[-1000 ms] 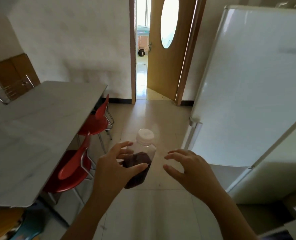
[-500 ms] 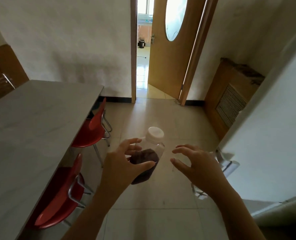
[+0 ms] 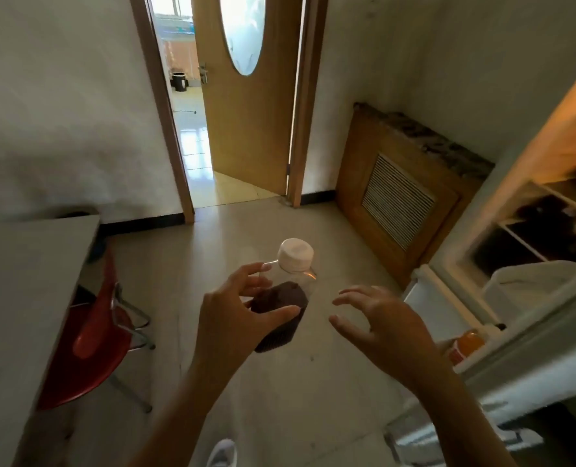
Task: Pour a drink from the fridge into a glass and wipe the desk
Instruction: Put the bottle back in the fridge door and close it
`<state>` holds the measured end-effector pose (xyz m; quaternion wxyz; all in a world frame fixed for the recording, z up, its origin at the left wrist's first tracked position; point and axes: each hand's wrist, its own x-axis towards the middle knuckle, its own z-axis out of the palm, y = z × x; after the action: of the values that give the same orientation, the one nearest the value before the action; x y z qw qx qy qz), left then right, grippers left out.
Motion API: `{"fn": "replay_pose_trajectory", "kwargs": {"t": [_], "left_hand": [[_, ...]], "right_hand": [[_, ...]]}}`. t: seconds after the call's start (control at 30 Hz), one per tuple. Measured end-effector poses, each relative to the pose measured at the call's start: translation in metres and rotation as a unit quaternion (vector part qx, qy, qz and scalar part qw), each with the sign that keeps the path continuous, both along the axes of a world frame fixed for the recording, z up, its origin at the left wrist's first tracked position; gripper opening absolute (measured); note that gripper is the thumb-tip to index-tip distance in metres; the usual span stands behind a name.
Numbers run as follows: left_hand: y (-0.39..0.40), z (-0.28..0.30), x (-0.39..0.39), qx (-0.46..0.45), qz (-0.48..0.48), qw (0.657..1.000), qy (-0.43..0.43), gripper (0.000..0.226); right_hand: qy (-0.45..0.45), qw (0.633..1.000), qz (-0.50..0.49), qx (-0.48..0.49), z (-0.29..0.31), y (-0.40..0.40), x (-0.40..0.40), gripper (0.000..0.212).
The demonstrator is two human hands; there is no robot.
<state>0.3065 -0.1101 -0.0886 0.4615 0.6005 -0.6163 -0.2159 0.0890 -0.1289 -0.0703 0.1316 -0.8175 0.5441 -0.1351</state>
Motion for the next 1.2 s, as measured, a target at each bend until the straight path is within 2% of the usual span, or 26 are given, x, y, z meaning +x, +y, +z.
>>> {"fn": "replay_pose_trajectory", "kwargs": {"t": [0.3, 0.53, 0.67, 0.83, 1.0, 1.1, 1.2], "left_hand": [[-0.186, 0.005, 0.019, 0.034, -0.134, 0.99, -0.018, 0.068], [-0.305, -0.009, -0.044, 0.075, -0.246, 0.966, 0.004, 0.058], [-0.356, -0.01, -0.101, 0.069, -0.313, 0.947, 0.028, 0.06], [-0.415, -0.002, -0.166, 0.087, -0.433, 0.897, 0.035, 0.061], [-0.458, 0.012, -0.239, 0.049, -0.532, 0.845, 0.029, 0.06], [-0.476, 0.018, -0.285, 0.054, -0.602, 0.796, 0.037, 0.066], [-0.49, 0.021, -0.328, 0.05, -0.68, 0.731, 0.033, 0.066]], "right_hand": [[0.01, 0.983, -0.181, 0.041, 0.0, -0.103, 0.017, 0.044], [-0.012, 0.95, -0.307, 0.057, -0.008, -0.165, -0.026, 0.039], [-0.037, 0.925, -0.376, 0.042, -0.016, -0.201, -0.062, 0.036], [-0.032, 0.894, -0.447, 0.011, -0.012, -0.229, -0.099, 0.039], [-0.02, 0.85, -0.525, -0.025, -0.004, -0.236, -0.128, 0.037], [-0.005, 0.805, -0.593, -0.032, -0.002, -0.239, -0.14, 0.042], [0.006, 0.745, -0.666, -0.036, 0.0, -0.247, -0.148, 0.045]]}}
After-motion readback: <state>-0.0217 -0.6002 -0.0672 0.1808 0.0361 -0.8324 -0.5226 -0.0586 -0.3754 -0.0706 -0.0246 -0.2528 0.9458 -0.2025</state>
